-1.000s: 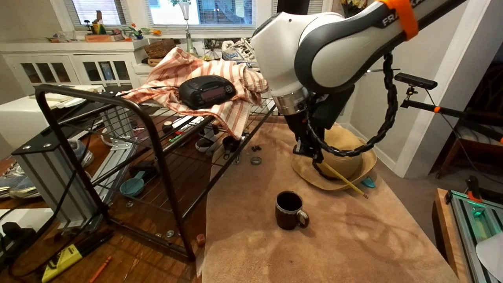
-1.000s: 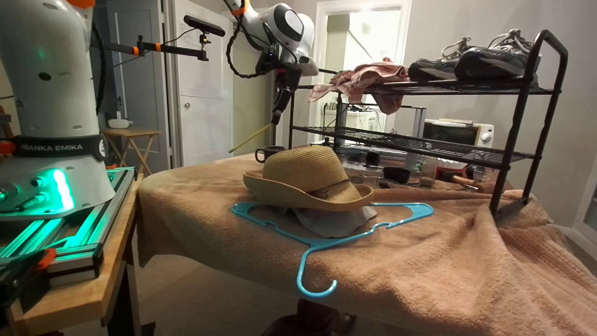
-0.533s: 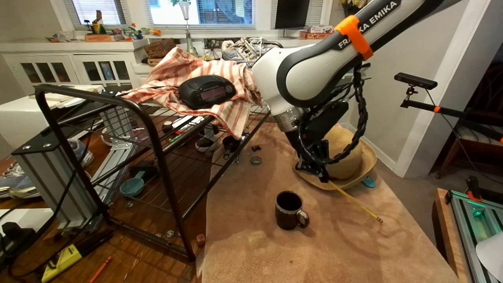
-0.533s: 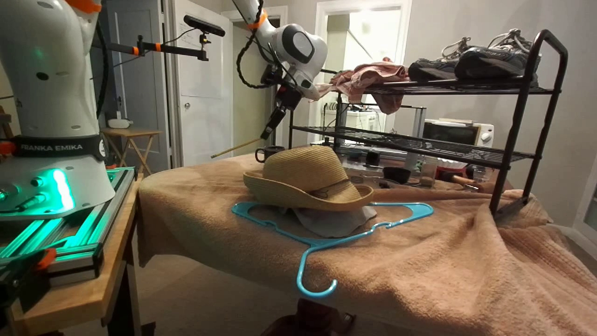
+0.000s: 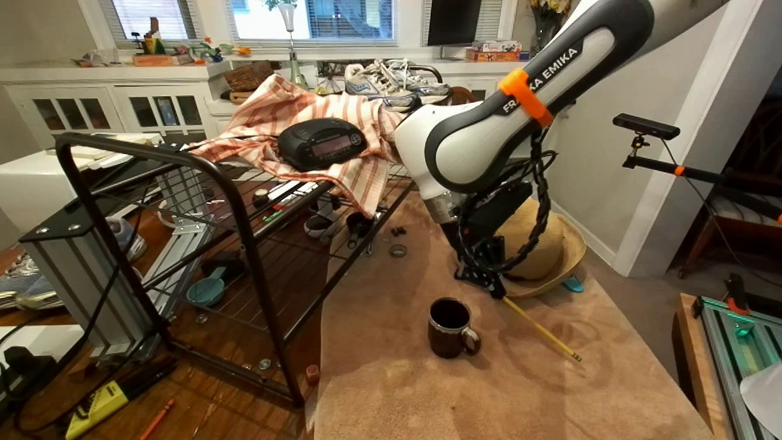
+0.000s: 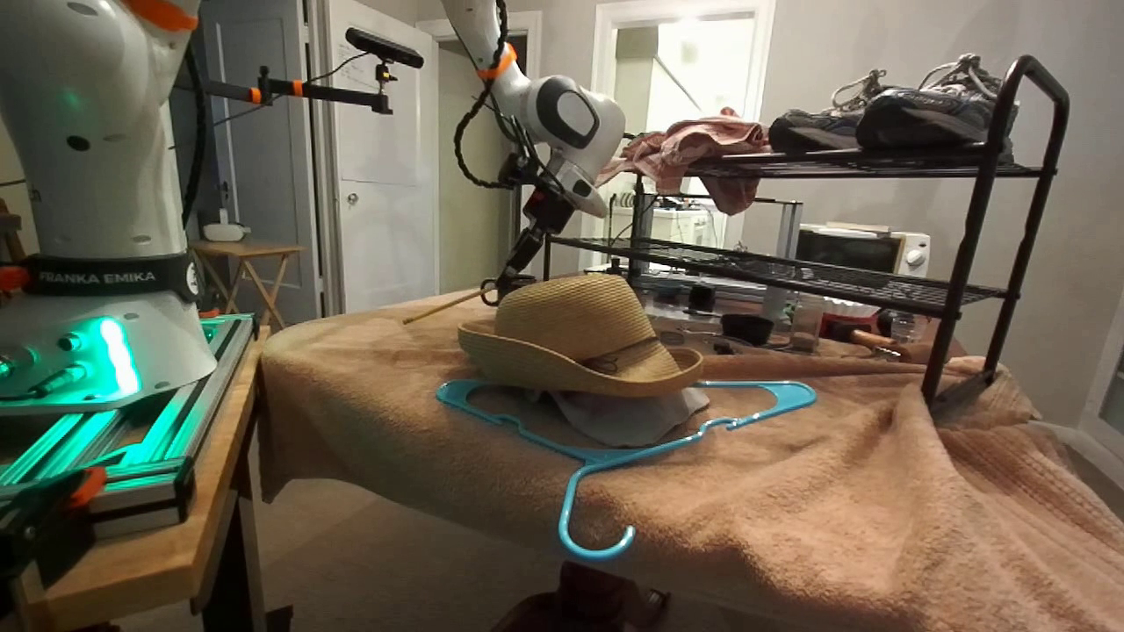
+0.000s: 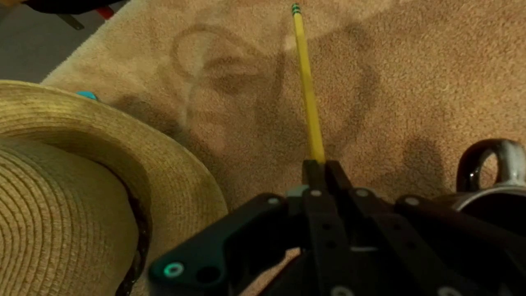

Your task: Pick up the pencil from the cup and put it on the table

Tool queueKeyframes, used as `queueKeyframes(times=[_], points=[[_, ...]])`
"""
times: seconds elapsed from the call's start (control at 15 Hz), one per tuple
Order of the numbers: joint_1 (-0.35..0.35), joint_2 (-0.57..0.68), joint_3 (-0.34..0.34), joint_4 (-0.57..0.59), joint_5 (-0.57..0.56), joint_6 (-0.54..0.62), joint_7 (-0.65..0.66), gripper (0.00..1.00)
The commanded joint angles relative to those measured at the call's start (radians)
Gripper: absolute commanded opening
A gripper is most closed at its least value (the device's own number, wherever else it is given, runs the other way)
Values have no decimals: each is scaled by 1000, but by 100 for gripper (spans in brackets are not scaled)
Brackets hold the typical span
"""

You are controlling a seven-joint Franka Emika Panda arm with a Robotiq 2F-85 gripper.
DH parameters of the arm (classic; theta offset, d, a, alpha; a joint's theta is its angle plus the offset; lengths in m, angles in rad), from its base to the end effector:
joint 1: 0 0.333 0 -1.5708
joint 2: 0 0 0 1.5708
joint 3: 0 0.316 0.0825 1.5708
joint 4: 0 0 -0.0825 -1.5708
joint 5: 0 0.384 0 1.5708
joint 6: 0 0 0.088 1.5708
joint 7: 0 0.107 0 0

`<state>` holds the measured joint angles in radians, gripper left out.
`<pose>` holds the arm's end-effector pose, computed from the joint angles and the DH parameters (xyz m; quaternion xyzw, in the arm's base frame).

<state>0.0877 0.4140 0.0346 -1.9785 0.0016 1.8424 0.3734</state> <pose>0.5396 0.0663 0.2270 0.9548 -0.1204 -0.2651 0.0591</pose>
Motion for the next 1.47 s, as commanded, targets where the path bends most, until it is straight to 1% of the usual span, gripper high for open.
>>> queueKeyframes(times=[0.0,0.27,0.33,0.4,0.53,0.6,0.87,1.0,1.13,1.4], points=[[-3,35,-9,-16,32,103,-33,2],[9,31,-14,-56,17,276,-21,2],[16,28,-19,-69,2,323,-8,10],[21,26,-24,-81,-5,365,1,32],[30,20,-34,-107,-17,455,15,36],[35,18,-41,-118,-25,495,25,41],[65,-14,-72,-154,-65,622,64,73],[83,-52,-86,-166,-96,662,85,88],[88,-95,-88,-164,-134,655,59,100],[65,-201,-72,-155,-187,580,-16,100]])
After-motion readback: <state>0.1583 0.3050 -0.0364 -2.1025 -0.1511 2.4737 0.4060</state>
